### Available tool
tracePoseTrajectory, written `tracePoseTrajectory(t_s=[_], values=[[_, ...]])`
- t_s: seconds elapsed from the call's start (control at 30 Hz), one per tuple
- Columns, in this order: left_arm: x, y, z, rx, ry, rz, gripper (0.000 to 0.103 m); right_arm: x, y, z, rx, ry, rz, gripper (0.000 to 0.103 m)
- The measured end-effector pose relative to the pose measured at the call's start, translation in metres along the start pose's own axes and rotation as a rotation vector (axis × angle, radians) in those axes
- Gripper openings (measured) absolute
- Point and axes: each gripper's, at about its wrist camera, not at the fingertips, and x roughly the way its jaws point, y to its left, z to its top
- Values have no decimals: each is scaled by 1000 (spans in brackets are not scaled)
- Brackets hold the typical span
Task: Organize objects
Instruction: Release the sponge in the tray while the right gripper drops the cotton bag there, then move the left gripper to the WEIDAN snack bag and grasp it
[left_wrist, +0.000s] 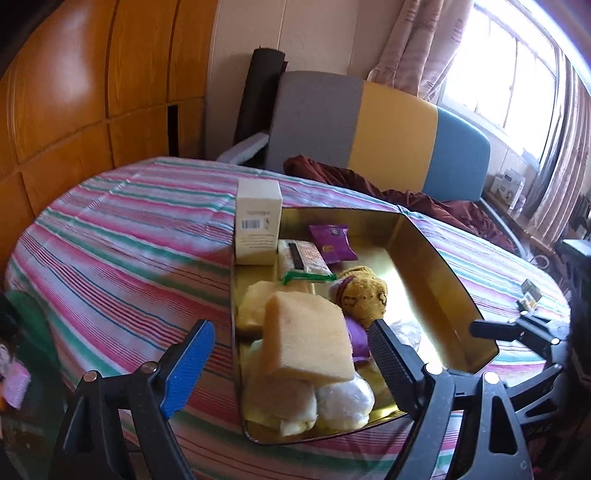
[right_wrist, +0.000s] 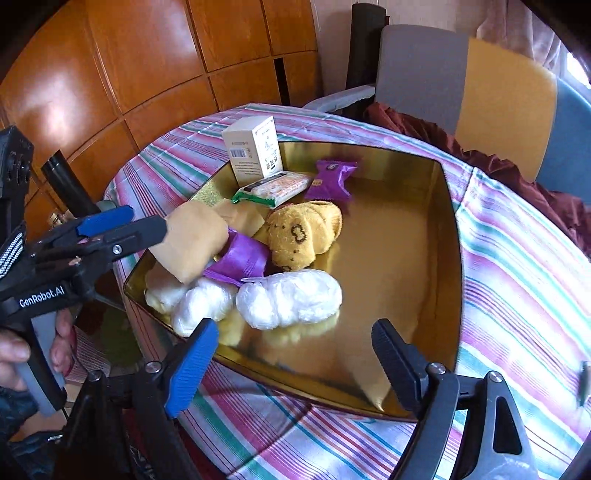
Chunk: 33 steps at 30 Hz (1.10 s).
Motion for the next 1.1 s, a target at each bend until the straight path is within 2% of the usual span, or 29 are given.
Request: tracePoseTrajectory(t_s=[0.13,0.37,0.5,0.53,0.83,1.1], values=[[-9,-7,4,25,-18,23,86,-12,-9,-3,14,-21,-20,90],[-21,-27,13,70,-39,17,86,-38,-36,-8,50,-49,-93,92],[-20,-40,17,83,-27,-20,83,-58,-63,-11,85,-70,-157,92],[-20,-44,17,92,-23,-42,79,-64,-71,-11,96,-75,-178,92],[-14,-86,20,198,-6,-73,79,-113,-165,-22,265,-122,-372,93],[-9,-127,22,276,-5,-124,79,-154,-273,-54,572,-216,-548,101]])
